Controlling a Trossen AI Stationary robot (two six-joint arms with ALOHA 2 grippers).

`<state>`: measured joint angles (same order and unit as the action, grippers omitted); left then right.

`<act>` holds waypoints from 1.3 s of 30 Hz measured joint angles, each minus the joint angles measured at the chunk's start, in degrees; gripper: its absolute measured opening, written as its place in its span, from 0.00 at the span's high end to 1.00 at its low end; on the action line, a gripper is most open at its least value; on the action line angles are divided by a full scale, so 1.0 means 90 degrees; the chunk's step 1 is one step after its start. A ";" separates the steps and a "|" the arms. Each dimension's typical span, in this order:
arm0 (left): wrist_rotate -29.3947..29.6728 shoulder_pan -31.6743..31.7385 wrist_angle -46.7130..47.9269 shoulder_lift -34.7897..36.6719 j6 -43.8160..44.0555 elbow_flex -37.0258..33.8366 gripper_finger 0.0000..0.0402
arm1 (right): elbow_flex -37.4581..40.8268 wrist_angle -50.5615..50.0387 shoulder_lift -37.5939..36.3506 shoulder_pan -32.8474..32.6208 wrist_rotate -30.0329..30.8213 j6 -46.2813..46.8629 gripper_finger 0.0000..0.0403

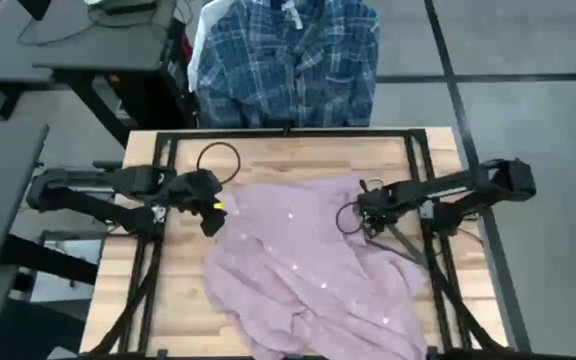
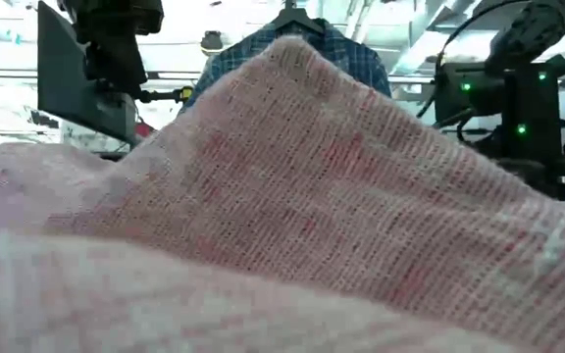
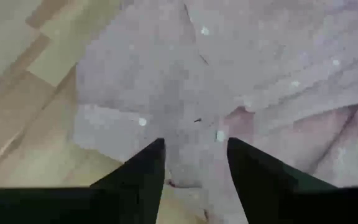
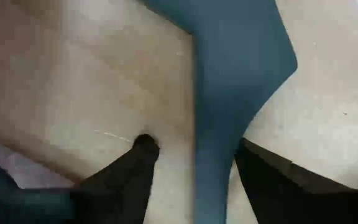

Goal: Hang clothes
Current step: Hang the pink polo shirt on the hanger rack

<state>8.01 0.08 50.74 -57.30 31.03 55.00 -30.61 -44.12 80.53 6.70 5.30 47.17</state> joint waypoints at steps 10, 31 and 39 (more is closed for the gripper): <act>0.0007 0.0000 -0.0012 0.0000 -0.0044 0.0000 0.61 | -0.0234 -0.0369 -0.0624 0.0423 -0.0078 -0.0256 0.85; -0.0046 0.0294 -0.1244 -0.0115 -0.0747 0.0434 0.61 | -0.3140 -0.2087 -0.0208 0.1289 0.1047 -0.1641 0.85; -0.0629 0.0648 -0.2905 -0.1825 -0.1467 0.0005 0.61 | -0.3247 -0.1872 0.0452 0.1289 0.0931 -0.1923 0.85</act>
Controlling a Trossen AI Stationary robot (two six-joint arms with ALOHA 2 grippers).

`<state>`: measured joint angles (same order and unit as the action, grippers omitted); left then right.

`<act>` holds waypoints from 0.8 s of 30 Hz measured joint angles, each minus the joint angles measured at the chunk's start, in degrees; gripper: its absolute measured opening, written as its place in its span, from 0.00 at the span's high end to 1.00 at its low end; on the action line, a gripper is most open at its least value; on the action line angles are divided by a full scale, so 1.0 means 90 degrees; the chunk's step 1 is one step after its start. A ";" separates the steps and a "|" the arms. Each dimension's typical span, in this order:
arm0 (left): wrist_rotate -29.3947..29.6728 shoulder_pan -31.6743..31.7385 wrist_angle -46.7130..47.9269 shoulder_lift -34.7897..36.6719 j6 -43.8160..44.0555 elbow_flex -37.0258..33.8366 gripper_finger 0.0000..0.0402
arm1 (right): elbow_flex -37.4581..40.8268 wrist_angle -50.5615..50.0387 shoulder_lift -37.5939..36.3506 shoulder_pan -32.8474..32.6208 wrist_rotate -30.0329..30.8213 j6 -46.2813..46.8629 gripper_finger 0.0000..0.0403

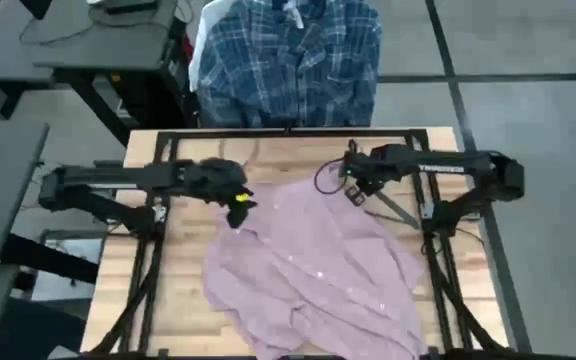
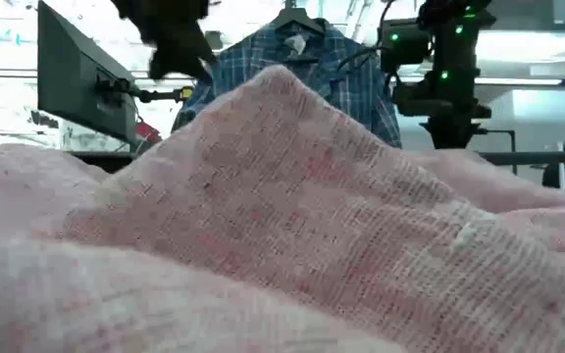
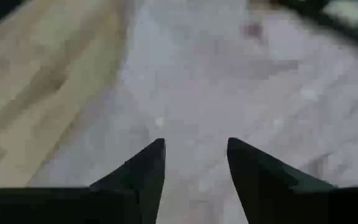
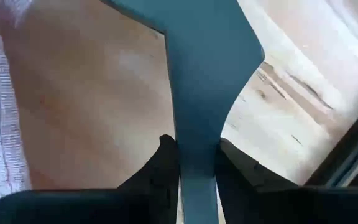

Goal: Hang clothes
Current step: Hang the pink polo shirt on the hanger rack

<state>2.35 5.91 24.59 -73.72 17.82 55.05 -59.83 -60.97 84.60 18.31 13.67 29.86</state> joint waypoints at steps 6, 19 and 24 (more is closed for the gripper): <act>0.0129 -0.0002 -0.0623 -0.1856 0.0223 -0.0095 0.61 | -0.0002 -0.0040 0.0102 0.0000 -0.0015 -0.0115 0.85; -0.0346 -0.0243 0.0634 -0.3164 -0.0039 -0.0039 0.61 | -0.0140 -0.1241 -0.0269 0.0150 0.0109 -0.0280 0.85; -0.0645 -0.0271 0.1406 -0.2902 -0.0429 -0.0247 0.61 | -0.0567 -0.1742 -0.0514 0.0427 0.0318 -0.0435 0.85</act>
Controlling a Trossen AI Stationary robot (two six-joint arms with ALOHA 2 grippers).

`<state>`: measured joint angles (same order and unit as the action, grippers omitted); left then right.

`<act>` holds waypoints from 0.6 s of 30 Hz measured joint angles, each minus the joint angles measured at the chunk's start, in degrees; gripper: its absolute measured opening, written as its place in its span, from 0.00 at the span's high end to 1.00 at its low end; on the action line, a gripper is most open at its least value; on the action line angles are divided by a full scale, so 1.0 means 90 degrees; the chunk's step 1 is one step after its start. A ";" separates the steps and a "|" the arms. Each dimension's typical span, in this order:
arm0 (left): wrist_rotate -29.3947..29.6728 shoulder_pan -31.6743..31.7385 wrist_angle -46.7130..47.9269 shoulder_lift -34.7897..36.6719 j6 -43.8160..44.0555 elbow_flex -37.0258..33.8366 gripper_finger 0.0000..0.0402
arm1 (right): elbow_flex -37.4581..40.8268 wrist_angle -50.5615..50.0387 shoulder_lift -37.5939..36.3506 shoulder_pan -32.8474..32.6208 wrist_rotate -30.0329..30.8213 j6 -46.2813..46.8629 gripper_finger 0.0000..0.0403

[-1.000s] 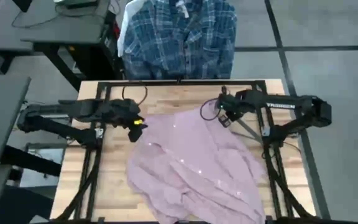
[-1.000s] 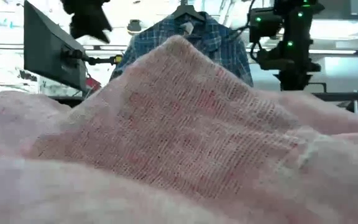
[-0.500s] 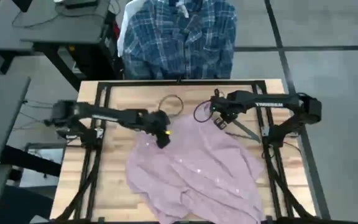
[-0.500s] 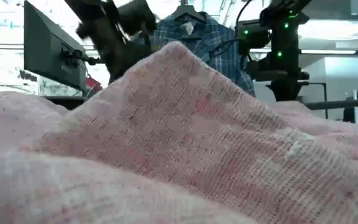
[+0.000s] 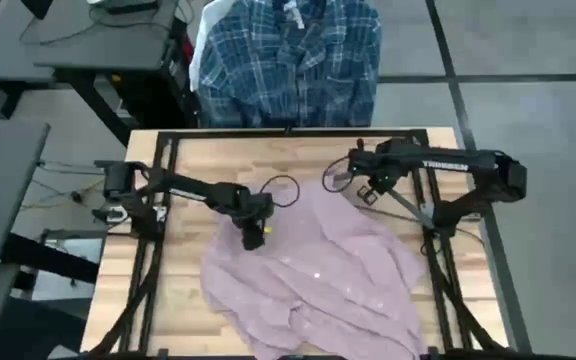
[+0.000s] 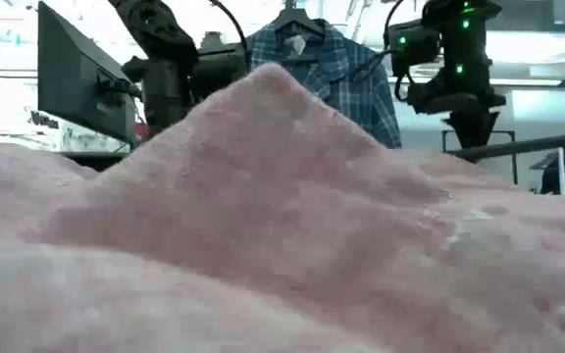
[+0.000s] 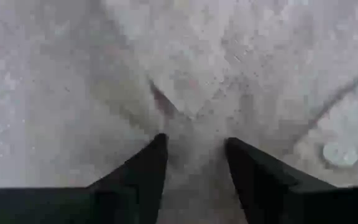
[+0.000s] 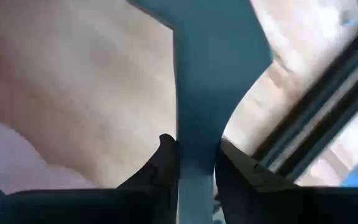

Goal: Hang clothes
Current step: Hang the pink polo shirt on the hanger rack

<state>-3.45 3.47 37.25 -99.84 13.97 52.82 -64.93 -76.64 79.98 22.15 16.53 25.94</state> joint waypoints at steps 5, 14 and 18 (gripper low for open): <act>-0.0380 0.0198 0.0000 0.0653 0.0027 -0.0771 0.61 | -0.0369 -0.0175 -0.0172 0.0375 0.0302 -0.0274 0.85; -0.0313 0.0419 -0.0116 0.2157 0.0463 -0.0977 0.61 | -0.0807 0.0192 -0.0231 0.0717 0.0565 -0.0652 0.96; -0.0312 0.0614 -0.0060 0.2871 0.0535 -0.0241 0.61 | -0.0847 0.0798 -0.0230 0.0531 0.0564 -0.0801 0.99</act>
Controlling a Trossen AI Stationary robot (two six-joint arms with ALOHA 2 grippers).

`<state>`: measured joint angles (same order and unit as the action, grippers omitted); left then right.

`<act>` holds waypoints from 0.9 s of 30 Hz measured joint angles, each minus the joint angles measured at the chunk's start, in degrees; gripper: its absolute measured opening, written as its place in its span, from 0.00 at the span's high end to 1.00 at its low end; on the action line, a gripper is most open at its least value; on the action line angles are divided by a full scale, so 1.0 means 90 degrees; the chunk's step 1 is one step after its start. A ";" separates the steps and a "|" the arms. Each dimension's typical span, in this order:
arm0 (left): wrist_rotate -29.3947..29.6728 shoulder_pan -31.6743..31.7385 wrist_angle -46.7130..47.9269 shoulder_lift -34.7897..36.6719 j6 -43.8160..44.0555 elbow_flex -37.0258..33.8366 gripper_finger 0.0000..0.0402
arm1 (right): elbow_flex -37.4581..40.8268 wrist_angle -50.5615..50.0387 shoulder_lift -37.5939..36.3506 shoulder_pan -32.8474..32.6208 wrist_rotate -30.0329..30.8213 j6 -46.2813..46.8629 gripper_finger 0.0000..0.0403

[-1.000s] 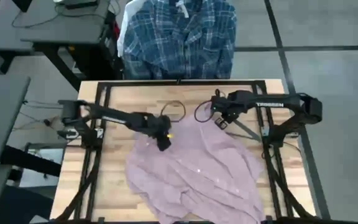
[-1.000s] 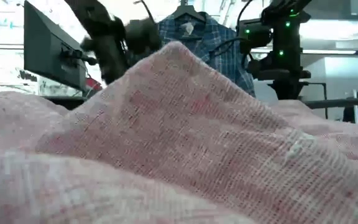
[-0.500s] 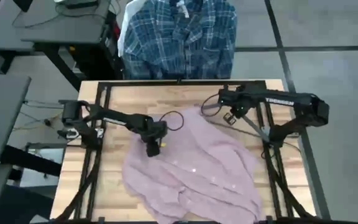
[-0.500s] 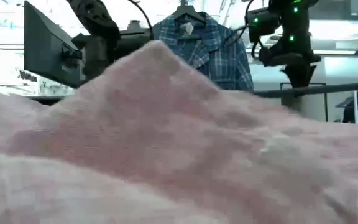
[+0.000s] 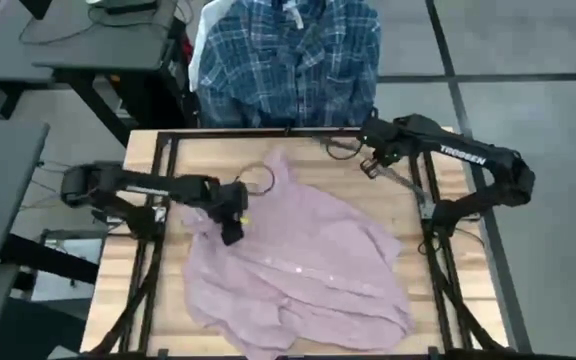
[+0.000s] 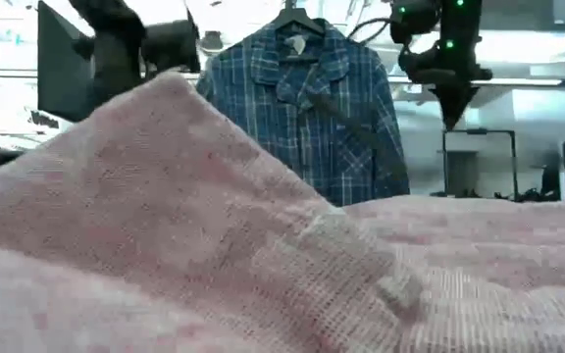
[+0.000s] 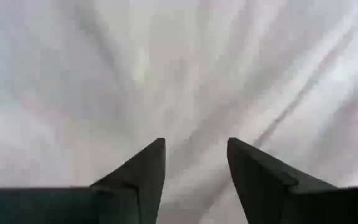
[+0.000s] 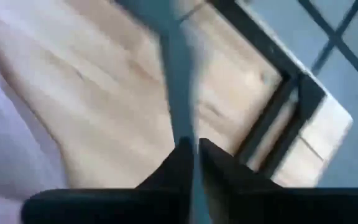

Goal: Hang clothes
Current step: Hang the pink polo shirt on the hanger rack

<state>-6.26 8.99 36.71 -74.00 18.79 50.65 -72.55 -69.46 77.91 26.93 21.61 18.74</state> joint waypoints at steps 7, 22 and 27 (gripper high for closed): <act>0.0005 0.0452 -0.0099 0.0740 -0.0277 0.1283 0.61 | 0.0000 0.0491 0.0015 -0.0302 0.0001 0.0000 0.99; -0.1223 0.1023 -0.0110 -0.0202 0.0465 0.1608 0.55 | 0.1070 0.1675 0.0017 0.1612 -0.1123 -0.0240 0.73; -0.1263 0.1020 -0.0110 -0.0460 0.0508 0.1608 0.55 | 0.2320 0.2848 0.0024 0.2127 -0.1357 -0.0453 0.53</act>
<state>-17.63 18.17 35.72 -78.14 23.36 65.12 -51.68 -43.83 78.12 46.07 9.39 14.66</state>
